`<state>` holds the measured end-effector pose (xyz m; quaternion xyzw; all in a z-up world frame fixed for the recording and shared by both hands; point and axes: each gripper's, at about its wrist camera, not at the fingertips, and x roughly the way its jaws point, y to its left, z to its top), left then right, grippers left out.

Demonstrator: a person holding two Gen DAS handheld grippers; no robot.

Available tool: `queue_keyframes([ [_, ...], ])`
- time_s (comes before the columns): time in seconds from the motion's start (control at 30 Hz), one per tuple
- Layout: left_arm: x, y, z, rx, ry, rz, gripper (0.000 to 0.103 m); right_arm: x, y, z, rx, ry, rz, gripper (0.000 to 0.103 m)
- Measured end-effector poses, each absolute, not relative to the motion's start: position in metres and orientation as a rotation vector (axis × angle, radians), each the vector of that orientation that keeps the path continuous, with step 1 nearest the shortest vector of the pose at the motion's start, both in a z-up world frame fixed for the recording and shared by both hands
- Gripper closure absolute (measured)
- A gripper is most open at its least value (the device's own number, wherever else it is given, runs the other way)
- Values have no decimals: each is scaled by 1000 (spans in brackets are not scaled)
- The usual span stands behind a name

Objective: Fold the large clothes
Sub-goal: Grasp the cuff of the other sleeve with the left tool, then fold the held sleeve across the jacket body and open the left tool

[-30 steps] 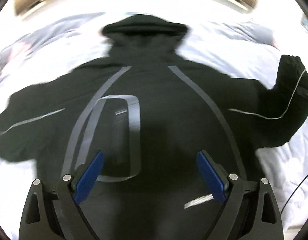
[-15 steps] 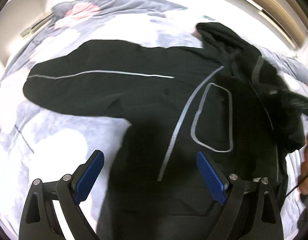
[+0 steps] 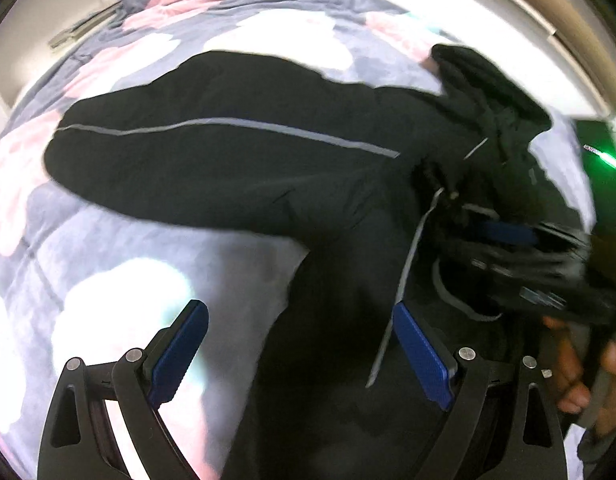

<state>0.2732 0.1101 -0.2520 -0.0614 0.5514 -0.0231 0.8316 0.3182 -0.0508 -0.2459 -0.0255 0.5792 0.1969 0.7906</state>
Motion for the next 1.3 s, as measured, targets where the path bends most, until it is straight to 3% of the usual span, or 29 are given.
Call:
queue_keyframes([
  [0.17,303,86,-258,-218,1160,-223,9,290,-156,-212,37,1169,202,27],
  [0.4,351,41,-285,-325,1195,-419,9,274,-258,-244,112,1263,-92,30],
  [0.47,363,31,-297,-338,1217,-436,29,274,-265,-251,116,1285,-119,32],
  [0.5,368,27,-303,-337,1240,-440,74,273,-267,-258,114,1300,-128,34],
  [0.53,374,23,-308,-325,1271,-440,86,274,-264,-259,112,1306,-132,36],
  [0.8,375,53,-232,-389,1046,-508,86,293,-260,-236,148,1239,-105,38],
  [1.03,389,65,-320,-270,1245,-329,85,315,-238,-296,112,1359,-106,35],
  [1.2,384,58,-311,-248,1226,-299,82,327,-233,-313,107,1358,-138,30],
  [1.3,368,67,-277,-174,1151,-218,69,331,-230,-303,84,1375,-137,33],
])
